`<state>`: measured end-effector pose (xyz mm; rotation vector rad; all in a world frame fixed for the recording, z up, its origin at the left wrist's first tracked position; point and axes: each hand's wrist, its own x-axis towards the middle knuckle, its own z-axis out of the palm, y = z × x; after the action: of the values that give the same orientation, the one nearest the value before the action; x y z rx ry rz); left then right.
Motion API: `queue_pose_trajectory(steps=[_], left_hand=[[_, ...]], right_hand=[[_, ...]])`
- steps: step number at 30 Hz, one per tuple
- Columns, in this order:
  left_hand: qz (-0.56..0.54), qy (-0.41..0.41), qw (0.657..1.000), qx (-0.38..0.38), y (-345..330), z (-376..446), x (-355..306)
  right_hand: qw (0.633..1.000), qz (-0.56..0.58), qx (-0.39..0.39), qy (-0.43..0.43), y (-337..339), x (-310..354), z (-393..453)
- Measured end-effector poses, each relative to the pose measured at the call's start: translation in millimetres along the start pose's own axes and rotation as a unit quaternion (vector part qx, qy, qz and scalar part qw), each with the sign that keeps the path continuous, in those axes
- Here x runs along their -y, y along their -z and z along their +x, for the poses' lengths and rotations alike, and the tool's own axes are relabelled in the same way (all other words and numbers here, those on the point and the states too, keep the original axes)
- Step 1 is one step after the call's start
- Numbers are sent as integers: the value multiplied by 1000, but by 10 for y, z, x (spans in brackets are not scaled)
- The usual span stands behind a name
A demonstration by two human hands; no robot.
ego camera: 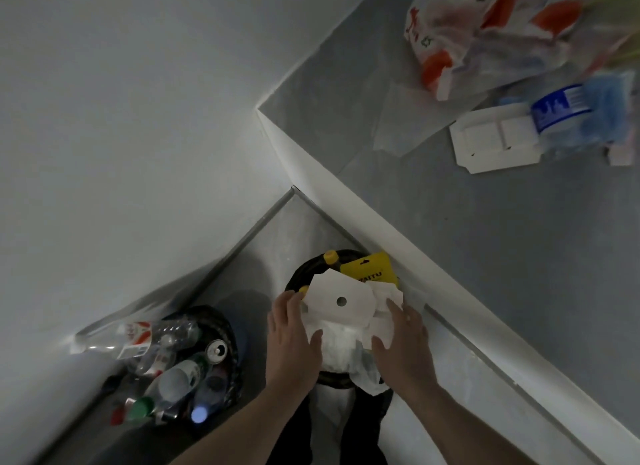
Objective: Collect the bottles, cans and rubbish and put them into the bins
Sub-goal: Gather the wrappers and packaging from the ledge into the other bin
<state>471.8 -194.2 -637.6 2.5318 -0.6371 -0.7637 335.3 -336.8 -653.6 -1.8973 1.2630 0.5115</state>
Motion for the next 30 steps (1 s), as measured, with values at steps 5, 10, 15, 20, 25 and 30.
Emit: queue_pose_trajectory(steps=[5,10,15,20,25,30], left_hand=[[169,-186,959,131,-109,-219,151],[277,-169,905,274,-273,-156,190],[341,-156,871,318,-437,-61,269],[317,-138,881,324,-321,-74,165],[269,-125,907,298,90,-191,-95],[251,-100,922,278,681,-384,-451]], right_hand=[[997,-58,18,54,-102,-18,19],[992,-96,58,56,-180,-76,96],[980,-131,146,43,-171,-124,225],[984,-106,134,39,-115,-95,172],[990,-92,107,22,113,29,-159],[992,-88,90,28,588,220,-665]])
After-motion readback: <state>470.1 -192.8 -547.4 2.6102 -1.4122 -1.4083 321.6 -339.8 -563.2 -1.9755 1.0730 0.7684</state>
